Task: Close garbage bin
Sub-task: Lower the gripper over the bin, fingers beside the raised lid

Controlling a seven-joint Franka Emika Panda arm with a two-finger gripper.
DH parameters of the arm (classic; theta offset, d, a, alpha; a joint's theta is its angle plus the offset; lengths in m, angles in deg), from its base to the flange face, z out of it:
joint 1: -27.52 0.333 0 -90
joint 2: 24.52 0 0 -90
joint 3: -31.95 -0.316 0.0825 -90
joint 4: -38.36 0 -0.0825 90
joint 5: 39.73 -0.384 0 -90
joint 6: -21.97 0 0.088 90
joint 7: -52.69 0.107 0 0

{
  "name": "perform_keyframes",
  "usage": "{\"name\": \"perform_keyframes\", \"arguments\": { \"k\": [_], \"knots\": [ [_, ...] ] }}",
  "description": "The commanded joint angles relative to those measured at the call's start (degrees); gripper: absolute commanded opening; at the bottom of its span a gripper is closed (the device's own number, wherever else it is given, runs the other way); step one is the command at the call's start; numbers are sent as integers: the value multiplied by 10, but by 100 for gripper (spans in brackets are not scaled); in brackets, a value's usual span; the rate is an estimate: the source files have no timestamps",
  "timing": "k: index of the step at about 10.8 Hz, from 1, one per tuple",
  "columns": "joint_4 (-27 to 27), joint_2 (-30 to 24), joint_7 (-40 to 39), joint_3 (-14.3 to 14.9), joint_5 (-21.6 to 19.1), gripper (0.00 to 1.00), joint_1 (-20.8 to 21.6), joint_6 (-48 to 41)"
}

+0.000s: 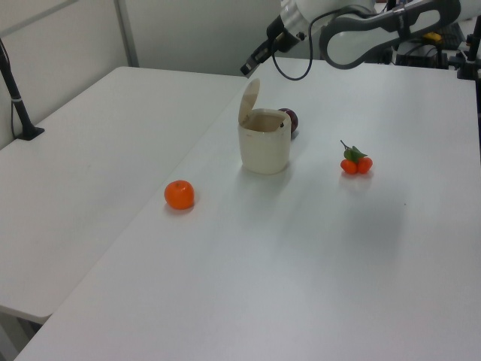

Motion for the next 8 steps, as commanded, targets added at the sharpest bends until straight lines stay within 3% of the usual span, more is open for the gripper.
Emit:
{"name": "perform_keyframes", "arguments": {
  "k": [1,8],
  "knots": [
    [11,9,11,3,-8,0,4,7],
    [7,-1,7,3,-1,0,3,-72]
  ]
}}
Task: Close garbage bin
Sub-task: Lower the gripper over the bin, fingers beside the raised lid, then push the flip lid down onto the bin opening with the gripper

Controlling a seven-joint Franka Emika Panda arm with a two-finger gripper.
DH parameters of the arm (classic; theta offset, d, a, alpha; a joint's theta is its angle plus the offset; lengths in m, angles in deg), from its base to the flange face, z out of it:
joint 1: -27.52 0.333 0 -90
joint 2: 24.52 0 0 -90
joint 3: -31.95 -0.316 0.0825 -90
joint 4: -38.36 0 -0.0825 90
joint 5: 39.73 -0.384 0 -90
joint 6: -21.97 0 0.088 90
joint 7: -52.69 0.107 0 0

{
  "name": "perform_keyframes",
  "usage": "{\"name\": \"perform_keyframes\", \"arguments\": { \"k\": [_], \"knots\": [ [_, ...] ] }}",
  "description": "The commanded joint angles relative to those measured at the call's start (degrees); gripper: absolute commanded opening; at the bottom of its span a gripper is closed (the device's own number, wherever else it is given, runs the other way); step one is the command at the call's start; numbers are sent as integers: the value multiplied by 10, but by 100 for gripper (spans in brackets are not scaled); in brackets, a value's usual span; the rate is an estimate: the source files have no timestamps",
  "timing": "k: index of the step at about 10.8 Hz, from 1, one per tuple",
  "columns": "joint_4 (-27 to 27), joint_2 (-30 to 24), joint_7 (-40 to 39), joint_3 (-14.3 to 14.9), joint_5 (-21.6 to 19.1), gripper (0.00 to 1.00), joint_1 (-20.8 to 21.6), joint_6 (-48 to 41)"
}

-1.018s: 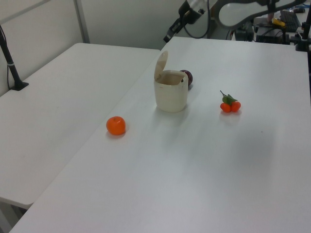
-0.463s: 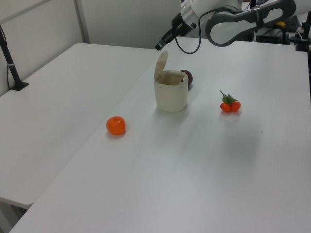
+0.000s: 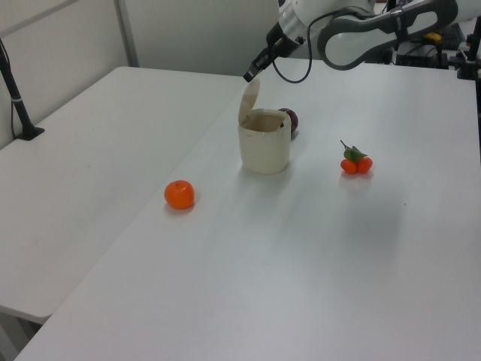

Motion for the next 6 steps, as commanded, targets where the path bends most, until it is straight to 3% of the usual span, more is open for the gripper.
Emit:
{"name": "perform_keyframes", "arguments": {
  "k": [1,6],
  "knots": [
    [1,-9,3,3,0,0,3,-71],
    [2,-33,-4,3,0,0,7,-216]
  ]
}}
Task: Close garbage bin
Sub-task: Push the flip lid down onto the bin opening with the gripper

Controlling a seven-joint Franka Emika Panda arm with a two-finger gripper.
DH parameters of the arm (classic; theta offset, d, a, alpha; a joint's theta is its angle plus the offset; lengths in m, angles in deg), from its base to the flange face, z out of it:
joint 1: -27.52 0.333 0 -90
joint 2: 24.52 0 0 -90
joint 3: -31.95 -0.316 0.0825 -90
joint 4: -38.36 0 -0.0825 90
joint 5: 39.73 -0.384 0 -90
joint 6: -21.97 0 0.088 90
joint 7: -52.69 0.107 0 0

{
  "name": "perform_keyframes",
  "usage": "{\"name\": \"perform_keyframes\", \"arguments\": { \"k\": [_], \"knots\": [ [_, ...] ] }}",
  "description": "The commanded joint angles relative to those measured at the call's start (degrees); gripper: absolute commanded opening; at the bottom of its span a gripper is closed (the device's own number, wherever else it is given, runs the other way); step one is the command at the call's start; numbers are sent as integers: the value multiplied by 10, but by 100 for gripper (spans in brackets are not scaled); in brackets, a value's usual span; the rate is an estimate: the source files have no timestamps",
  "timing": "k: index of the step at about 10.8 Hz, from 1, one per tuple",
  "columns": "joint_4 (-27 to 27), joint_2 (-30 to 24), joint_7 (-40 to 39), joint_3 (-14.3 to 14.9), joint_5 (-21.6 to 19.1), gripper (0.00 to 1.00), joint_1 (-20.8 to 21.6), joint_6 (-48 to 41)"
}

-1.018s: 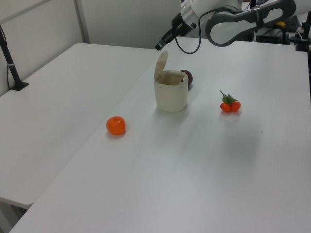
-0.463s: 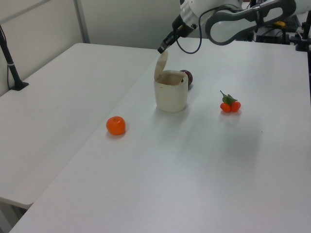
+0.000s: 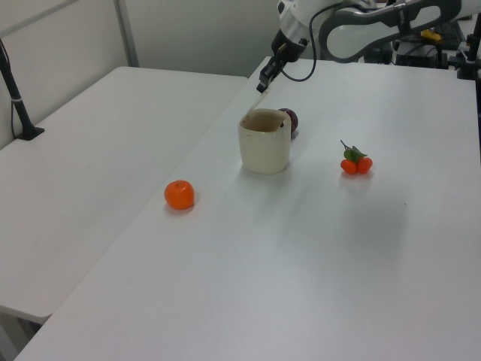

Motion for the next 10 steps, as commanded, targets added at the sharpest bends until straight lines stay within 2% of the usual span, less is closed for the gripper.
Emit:
{"name": "perform_keyframes", "arguments": {
  "k": [1,5,10],
  "knots": [
    [-6,-20,-5,3,0,0,7,-95],
    [-11,-9,-17,3,0,0,8,-134],
    [-15,11,-18,0,-3,0,9,-126]
  ]
}}
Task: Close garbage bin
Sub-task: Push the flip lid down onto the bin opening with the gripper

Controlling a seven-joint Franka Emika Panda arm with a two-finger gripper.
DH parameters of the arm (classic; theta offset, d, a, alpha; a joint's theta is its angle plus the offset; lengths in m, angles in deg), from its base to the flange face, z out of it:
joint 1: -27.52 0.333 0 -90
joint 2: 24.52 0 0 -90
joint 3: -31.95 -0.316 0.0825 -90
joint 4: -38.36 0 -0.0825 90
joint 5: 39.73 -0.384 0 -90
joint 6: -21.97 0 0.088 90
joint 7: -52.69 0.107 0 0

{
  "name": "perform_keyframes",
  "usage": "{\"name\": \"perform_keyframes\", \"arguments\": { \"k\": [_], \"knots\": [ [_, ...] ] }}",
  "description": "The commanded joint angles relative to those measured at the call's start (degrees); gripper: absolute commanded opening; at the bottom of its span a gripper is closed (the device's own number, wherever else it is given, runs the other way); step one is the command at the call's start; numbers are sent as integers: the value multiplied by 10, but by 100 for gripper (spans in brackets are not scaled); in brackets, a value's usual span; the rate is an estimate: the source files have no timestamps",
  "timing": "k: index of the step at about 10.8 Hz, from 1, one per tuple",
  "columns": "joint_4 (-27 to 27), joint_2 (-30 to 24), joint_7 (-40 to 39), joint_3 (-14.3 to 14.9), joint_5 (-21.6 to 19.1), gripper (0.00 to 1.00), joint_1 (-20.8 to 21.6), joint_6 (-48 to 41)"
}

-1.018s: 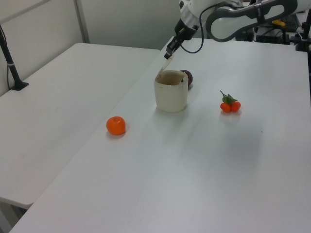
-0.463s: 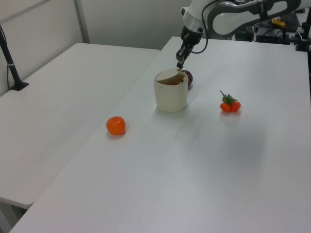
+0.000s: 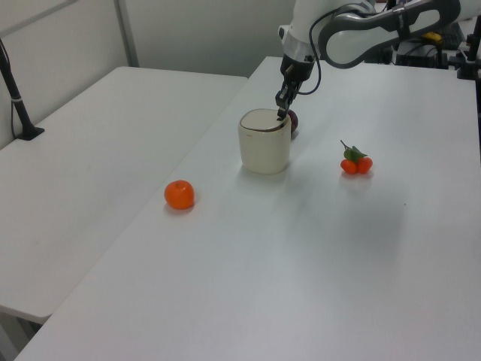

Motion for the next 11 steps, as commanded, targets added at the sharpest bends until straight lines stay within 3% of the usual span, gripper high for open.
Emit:
{"name": "perform_keyframes", "arguments": {
  "k": [1,11],
  "knots": [
    [-6,4,-10,1,-2,0,4,-3],
    [-7,18,-10,1,0,0,5,-3]
  ]
}}
